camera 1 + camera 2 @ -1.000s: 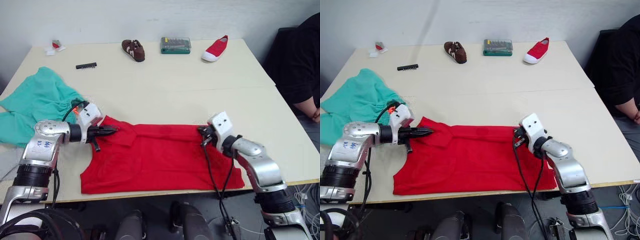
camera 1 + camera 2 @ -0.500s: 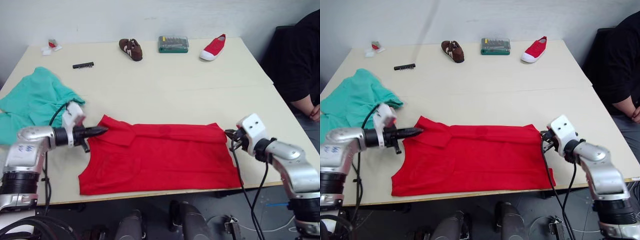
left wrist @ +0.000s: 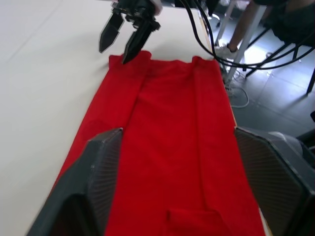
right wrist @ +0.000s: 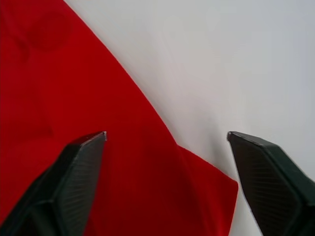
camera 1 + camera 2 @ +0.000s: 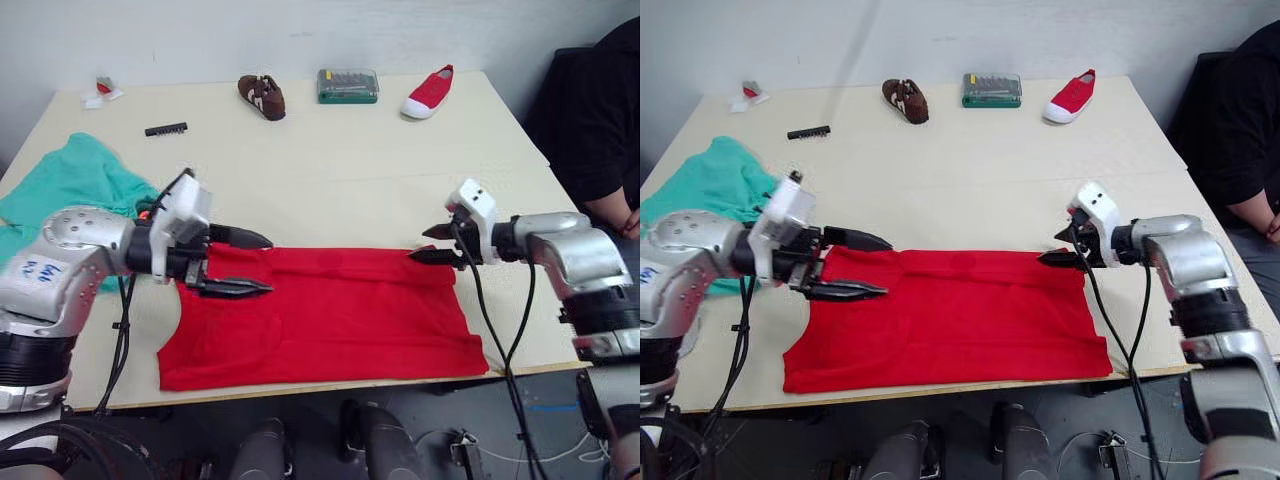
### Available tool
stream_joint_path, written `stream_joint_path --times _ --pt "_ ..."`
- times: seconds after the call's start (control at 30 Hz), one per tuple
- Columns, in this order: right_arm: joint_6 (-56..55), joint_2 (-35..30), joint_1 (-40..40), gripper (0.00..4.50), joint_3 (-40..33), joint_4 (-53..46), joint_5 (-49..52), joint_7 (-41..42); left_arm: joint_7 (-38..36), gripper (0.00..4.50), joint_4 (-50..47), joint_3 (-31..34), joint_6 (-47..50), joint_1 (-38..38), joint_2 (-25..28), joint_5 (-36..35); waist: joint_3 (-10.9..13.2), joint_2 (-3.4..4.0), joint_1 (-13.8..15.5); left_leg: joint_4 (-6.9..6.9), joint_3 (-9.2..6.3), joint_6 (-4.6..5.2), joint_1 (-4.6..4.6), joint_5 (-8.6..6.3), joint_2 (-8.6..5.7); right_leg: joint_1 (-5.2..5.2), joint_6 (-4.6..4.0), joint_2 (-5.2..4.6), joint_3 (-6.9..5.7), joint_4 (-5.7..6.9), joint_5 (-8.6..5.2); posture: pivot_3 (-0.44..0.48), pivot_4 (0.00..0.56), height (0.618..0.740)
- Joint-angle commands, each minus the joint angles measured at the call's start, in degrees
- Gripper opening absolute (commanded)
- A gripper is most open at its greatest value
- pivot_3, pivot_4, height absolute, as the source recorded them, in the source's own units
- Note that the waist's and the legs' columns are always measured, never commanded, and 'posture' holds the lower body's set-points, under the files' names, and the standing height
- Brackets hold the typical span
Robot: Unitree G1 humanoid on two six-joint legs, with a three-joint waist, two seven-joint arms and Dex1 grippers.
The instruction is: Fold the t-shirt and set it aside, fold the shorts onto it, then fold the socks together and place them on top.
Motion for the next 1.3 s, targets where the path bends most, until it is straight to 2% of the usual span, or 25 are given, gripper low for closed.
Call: stream_joint_path --times 0.03,0.2,0.3,0.57,0.73,0.83,0.97,1.07,1.3 --pt "-3.55 0.82 -3.24 4.50 2.54 5.01 -3.59 2.37 0.43 4.48 -0.89 -0.22 -2.31 -0.78 -0.46 1.19 0.00 0.00 -0.04 0.01 -0.01 0.01 -0.10 0.00 0.00 -0.06 0.00 0.00 -0.01 -0.01 0.00 0.000 0.150 0.740" --pt "-4.31 2.11 -4.09 4.50 6.07 8.02 -5.91 7.72 -0.05 4.48 -0.03 -0.53 -3.13 -1.58 -0.56 1.60 0.00 0.00 -0.09 0.06 -0.02 0.04 -0.35 0.00 0.00 -0.24 0.02 0.00 -0.04 0.03 0.01 0.000 0.150 0.740" --pt "-5.77 2.79 -4.07 4.50 7.22 9.72 -8.41 7.61 -0.19 4.48 0.79 -0.74 -3.11 -2.48 -0.82 1.73 -0.01 0.00 -0.11 0.10 -0.03 0.04 -0.32 0.01 0.01 -0.24 0.02 0.01 -0.05 -0.02 0.01 0.000 0.150 0.740" --pt "-5.65 3.23 -2.31 1.83 6.92 7.92 -9.99 8.81 0.54 4.50 -0.34 -0.45 -2.41 -1.22 -1.20 1.28 -0.01 -0.01 -0.08 0.11 -0.06 -0.02 -0.20 0.06 0.02 -0.17 0.01 0.00 -0.04 0.08 0.01 0.000 0.150 0.740" --pt "-11.63 3.53 -4.93 0.11 7.01 11.89 -12.42 9.01 1.35 4.50 -1.44 0.18 -1.51 -0.39 -1.37 0.53 -0.01 -0.01 -0.12 0.11 -0.05 -0.01 -0.21 0.06 0.01 -0.17 0.01 0.00 -0.04 0.07 0.01 0.000 0.150 0.740" --pt "-19.51 5.21 -9.50 0.05 8.08 19.06 -15.62 8.11 2.15 4.50 -1.19 0.36 -1.74 -0.26 -1.64 0.96 -0.01 -0.02 -0.66 0.12 -0.02 -0.01 -0.15 0.08 0.01 -0.12 -0.03 0.00 -0.01 0.07 0.06 0.000 0.150 0.740" --pt "-31.76 10.09 -18.17 0.05 9.85 33.47 -20.82 4.14 3.51 4.50 0.34 0.80 -2.74 -0.46 -2.05 2.01 -0.01 -0.01 -1.66 0.11 0.02 -0.08 -0.01 0.19 0.00 -0.04 -0.07 -0.01 0.03 0.11 0.16 0.000 0.150 0.740" --pt "-44.00 13.35 -23.32 0.05 11.77 41.96 -25.53 0.00 4.52 4.50 0.68 1.33 -3.07 -0.27 -2.25 2.27 -0.01 -0.01 -1.75 0.04 0.03 -0.17 0.04 0.24 0.04 -0.07 -0.14 0.01 0.03 0.18 0.12 0.000 0.150 0.740" --pt "-54.60 17.17 -26.75 0.05 11.55 50.33 -30.67 -6.46 7.32 4.50 0.25 3.46 -2.78 0.65 -2.19 1.88 0.00 0.01 -1.72 0.00 0.01 -0.19 -0.05 0.25 0.05 -0.11 -0.17 0.01 0.03 0.29 0.11 0.000 0.150 0.740"
